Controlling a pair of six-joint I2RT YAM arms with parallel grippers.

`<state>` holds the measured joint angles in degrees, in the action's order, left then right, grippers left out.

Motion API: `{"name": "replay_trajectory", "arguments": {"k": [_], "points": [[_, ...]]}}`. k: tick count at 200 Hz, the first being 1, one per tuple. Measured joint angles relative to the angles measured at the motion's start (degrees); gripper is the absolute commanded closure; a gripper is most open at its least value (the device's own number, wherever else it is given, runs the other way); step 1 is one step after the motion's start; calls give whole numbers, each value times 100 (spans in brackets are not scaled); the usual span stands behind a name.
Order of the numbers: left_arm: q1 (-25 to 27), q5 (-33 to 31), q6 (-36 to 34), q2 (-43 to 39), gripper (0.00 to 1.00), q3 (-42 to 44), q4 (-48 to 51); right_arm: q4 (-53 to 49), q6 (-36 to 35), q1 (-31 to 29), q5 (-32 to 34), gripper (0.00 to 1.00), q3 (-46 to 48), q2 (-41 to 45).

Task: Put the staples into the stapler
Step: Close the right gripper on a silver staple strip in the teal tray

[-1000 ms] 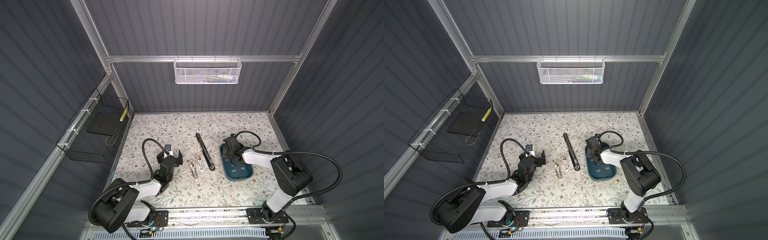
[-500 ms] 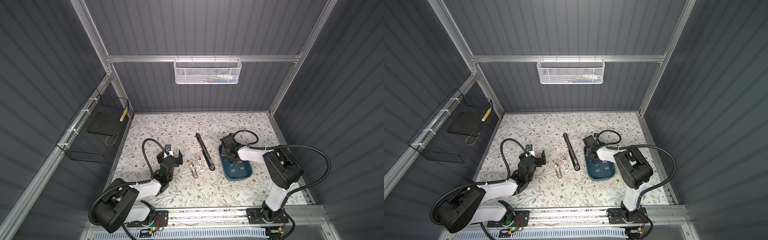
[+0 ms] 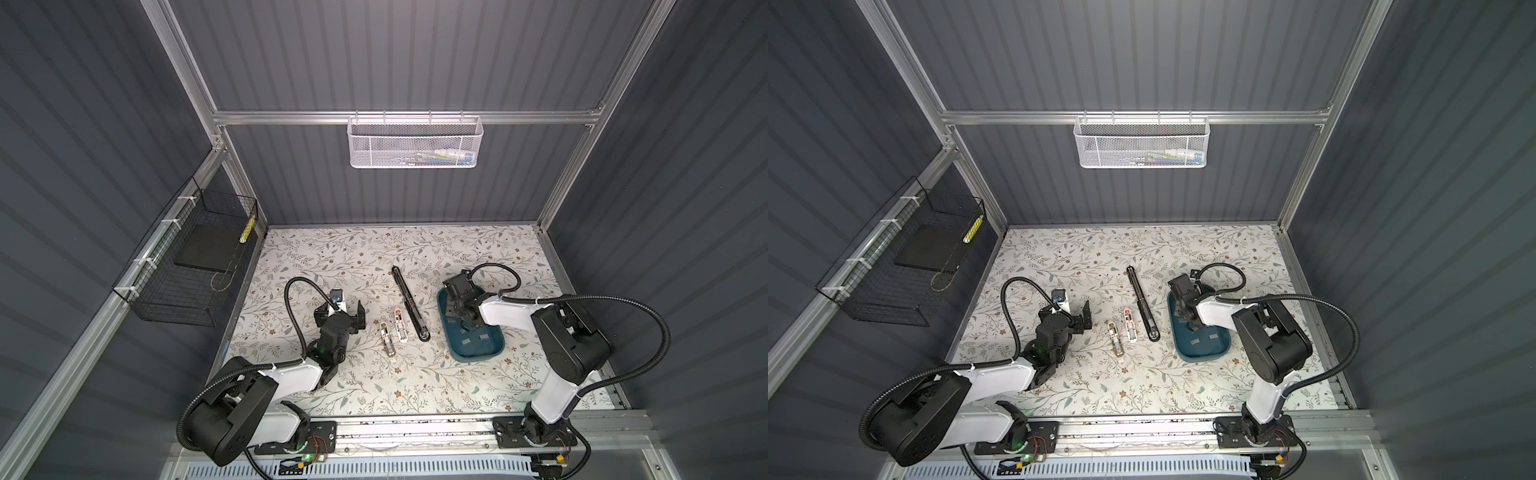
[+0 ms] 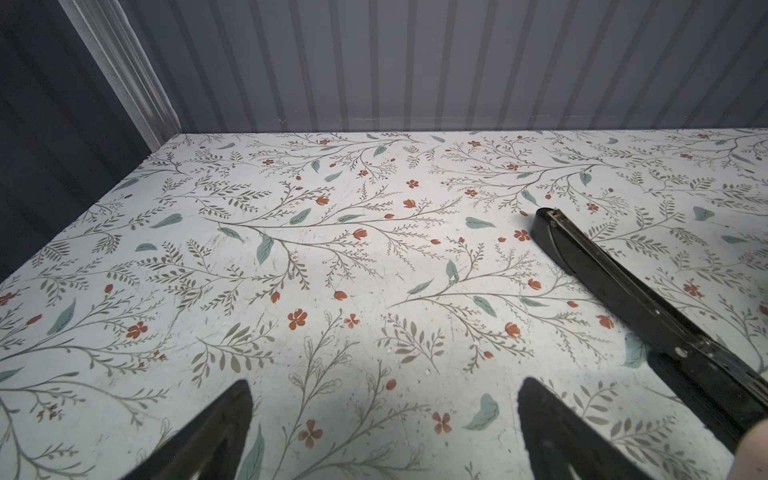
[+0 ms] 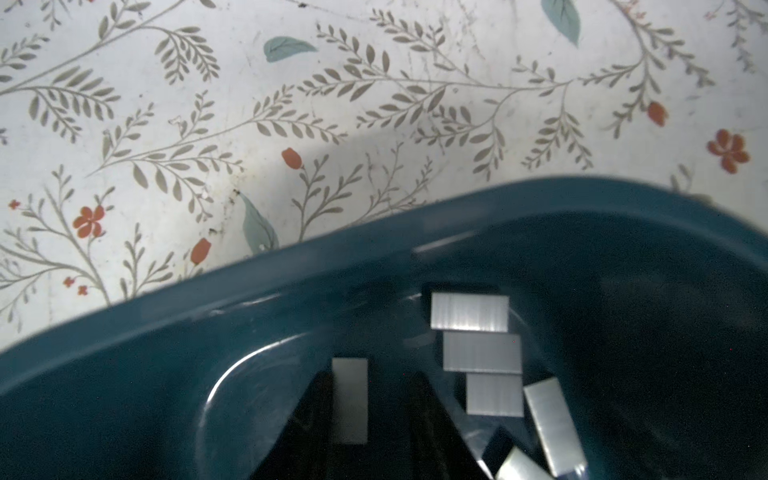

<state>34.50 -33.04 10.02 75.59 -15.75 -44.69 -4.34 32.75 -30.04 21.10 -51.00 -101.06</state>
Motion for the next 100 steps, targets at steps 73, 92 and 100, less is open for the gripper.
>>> {"name": "replay_trajectory", "arguments": {"k": [73,92,100], "points": [[0,2,0,0,0,0,0,57,-90,0,-101,72,-17,-33],[0,2,0,0,0,0,0,92,-105,0,-122,74,-22,-44],[0,2,0,0,0,0,0,109,-107,0,-122,75,-22,-50]]}}
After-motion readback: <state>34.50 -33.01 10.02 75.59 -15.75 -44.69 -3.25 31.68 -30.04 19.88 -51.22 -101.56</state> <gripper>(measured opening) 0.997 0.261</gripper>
